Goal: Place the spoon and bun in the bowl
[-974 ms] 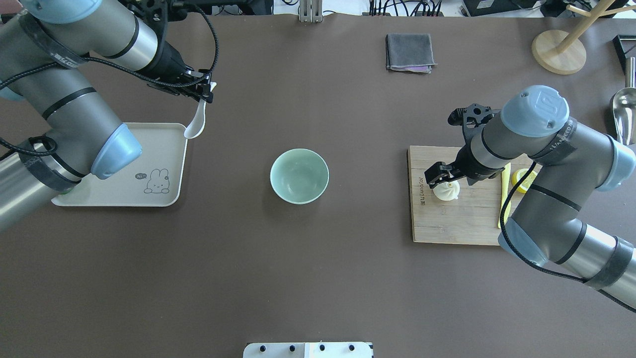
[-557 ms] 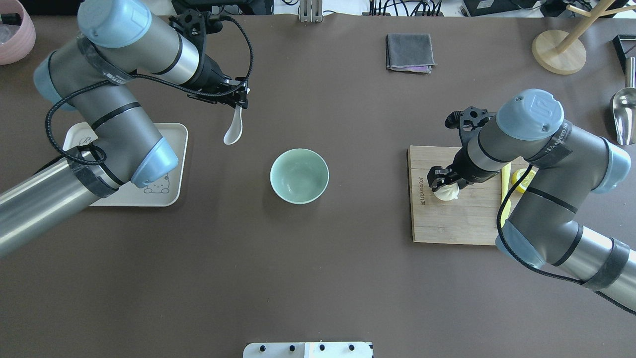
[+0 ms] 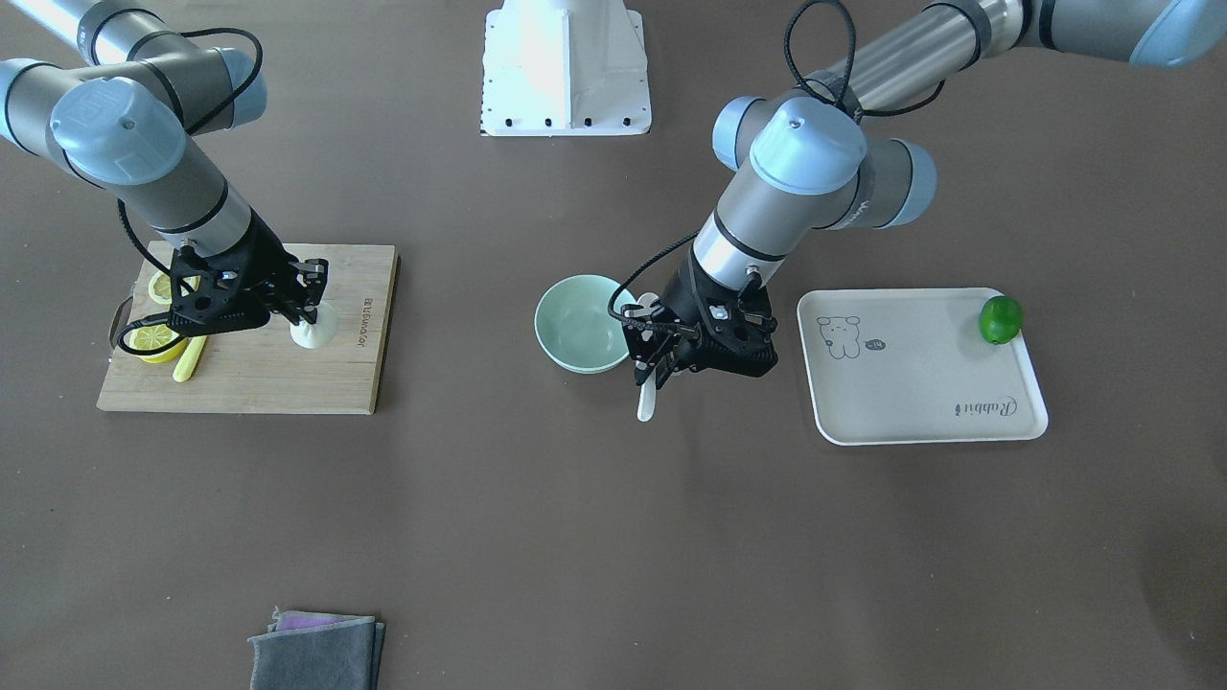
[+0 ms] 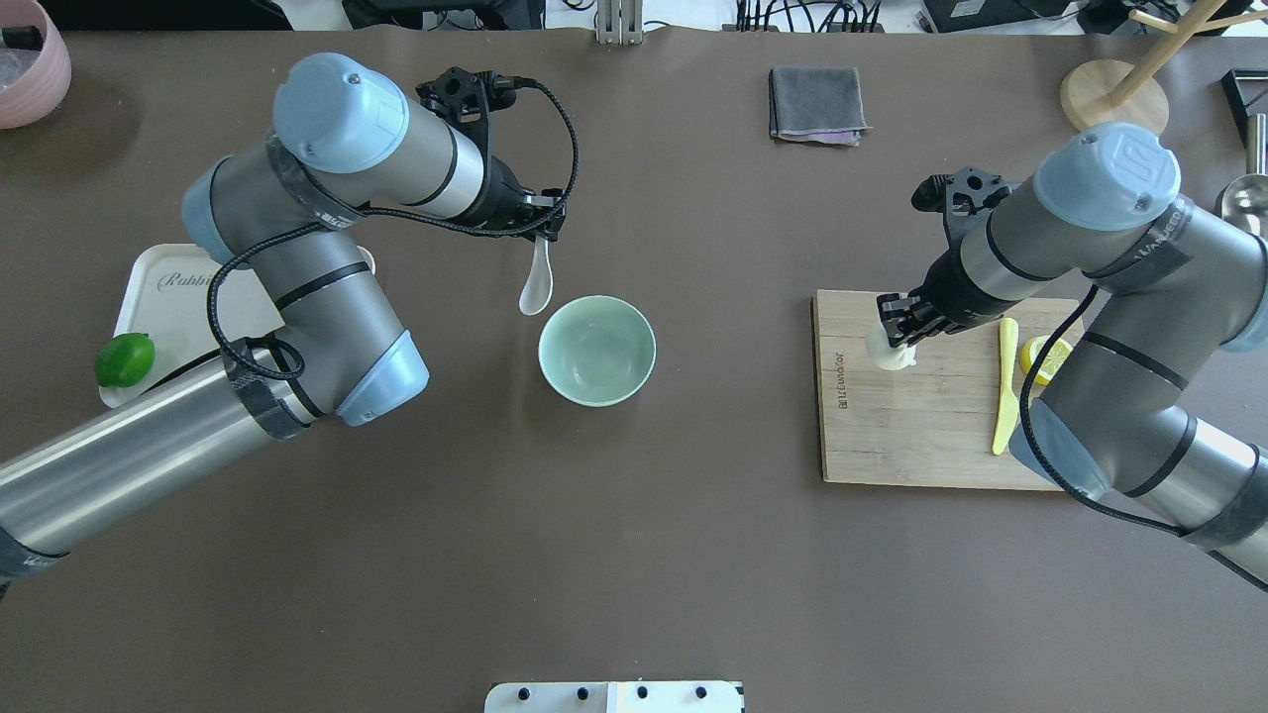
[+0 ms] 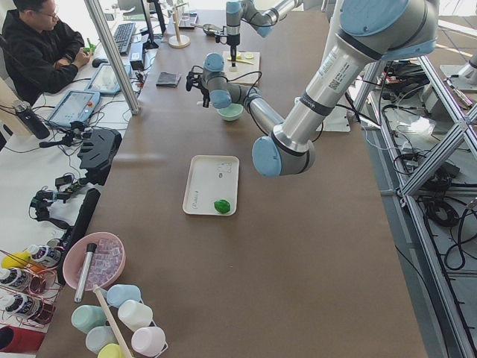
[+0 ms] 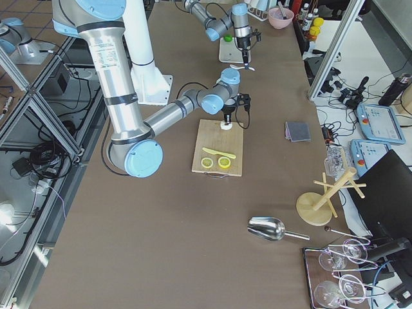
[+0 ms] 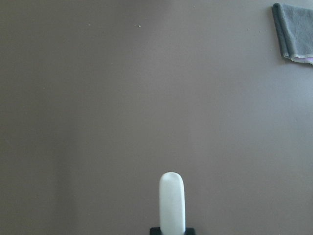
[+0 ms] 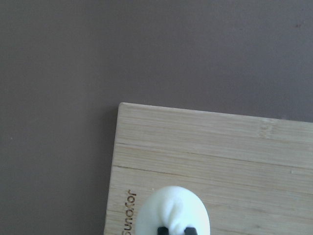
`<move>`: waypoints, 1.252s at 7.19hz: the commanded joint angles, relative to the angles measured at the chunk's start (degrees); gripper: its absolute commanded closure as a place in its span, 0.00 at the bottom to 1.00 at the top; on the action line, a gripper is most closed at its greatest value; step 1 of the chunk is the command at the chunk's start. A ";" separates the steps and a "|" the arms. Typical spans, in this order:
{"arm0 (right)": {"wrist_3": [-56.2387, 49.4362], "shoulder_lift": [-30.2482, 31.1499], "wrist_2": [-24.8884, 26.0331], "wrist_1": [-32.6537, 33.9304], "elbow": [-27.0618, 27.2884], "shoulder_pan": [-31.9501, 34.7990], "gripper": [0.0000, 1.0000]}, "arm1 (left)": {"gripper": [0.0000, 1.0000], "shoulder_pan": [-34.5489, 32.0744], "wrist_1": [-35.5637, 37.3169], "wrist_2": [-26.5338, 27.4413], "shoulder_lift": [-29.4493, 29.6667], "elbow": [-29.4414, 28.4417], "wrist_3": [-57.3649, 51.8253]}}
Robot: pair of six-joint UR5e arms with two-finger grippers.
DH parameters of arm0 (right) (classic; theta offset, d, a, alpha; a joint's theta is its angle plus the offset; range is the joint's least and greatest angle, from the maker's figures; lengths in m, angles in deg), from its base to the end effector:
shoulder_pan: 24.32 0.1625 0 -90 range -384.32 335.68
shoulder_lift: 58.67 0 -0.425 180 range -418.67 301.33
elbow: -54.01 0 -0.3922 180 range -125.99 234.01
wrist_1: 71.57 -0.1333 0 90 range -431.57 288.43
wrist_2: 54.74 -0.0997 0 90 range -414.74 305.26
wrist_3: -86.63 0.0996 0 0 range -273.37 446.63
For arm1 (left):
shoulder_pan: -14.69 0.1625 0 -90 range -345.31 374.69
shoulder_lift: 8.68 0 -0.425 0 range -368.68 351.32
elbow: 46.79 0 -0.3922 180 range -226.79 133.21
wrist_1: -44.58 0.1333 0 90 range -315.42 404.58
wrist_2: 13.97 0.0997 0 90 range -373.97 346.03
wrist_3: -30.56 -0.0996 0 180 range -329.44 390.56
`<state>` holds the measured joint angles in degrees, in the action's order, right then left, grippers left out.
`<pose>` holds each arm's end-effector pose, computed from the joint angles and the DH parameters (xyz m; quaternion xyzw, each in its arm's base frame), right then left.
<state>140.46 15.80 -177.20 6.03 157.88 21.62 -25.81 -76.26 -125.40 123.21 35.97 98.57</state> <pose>-0.3500 -0.4765 0.3756 0.0281 -0.4298 -0.0230 0.9022 0.4938 -0.5492 0.2036 0.1420 0.5355 -0.0337 0.8318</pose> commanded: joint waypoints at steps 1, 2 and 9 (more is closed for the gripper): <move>0.04 -0.46 -2.34 0.71 1.94 2.56 1.00 | 1.00 3.31 -1.49 4.61 1.70 -2.17 2.12; 0.65 -2.29 -2.44 2.37 2.04 2.83 1.00 | 1.00 5.33 -1.59 6.03 2.23 -2.17 4.74; 2.77 -3.28 -2.35 2.82 2.48 2.92 1.00 | 0.97 7.72 -1.24 6.31 0.91 -0.77 5.11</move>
<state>143.08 12.61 -179.55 8.86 160.34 24.58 -18.02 -77.39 -119.28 124.38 35.16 103.89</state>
